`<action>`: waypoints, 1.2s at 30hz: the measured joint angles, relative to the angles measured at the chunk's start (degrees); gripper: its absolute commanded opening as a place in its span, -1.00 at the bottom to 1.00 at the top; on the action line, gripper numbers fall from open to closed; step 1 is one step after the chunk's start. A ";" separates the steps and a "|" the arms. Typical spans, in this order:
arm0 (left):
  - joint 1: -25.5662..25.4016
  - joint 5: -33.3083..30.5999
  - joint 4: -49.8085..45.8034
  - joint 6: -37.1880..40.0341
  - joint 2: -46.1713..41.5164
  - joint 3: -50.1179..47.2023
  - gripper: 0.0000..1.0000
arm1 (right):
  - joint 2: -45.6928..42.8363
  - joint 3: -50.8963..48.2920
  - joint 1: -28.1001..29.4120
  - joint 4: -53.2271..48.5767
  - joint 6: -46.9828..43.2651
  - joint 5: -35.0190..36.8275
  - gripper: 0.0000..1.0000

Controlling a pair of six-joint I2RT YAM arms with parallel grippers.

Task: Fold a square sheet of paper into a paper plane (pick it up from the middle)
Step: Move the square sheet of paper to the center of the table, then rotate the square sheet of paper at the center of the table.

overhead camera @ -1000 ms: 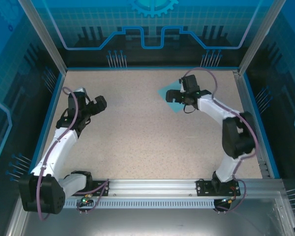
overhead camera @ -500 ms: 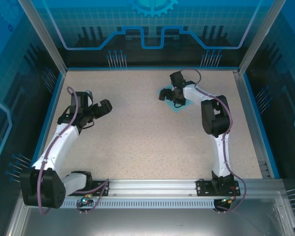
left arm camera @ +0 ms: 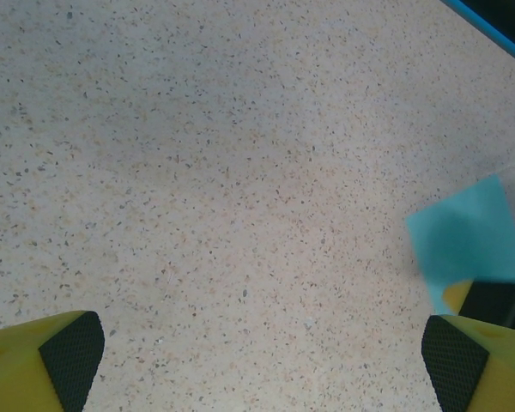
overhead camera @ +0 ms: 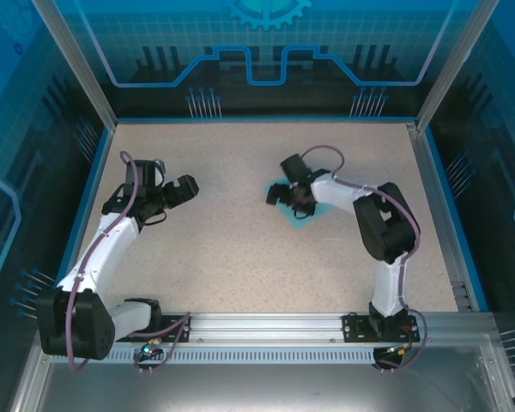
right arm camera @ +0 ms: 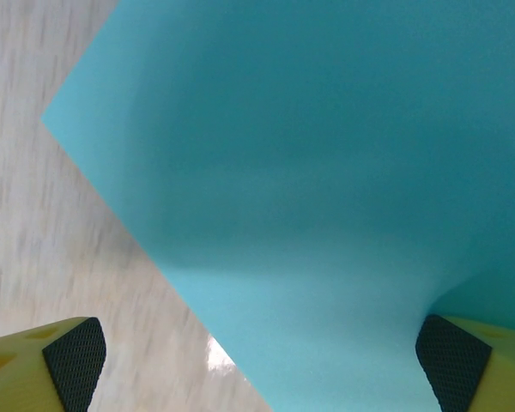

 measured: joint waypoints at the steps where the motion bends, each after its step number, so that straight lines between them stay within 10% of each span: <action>1: -0.07 0.13 -0.04 0.00 0.11 0.00 0.97 | -1.03 -1.27 2.54 -0.02 1.57 0.37 0.98; 7: -0.55 0.48 -0.20 0.00 1.01 0.02 0.97 | -1.90 0.00 10.99 -5.77 4.87 2.36 0.99; 26: -1.38 1.03 -0.59 0.00 1.25 0.02 0.97 | 6.01 10.45 1.09 -9.01 -8.02 0.90 0.96; 36: -1.40 1.11 -1.42 -0.39 2.91 0.02 0.97 | -5.44 -6.62 1.31 -5.14 -1.66 3.82 0.96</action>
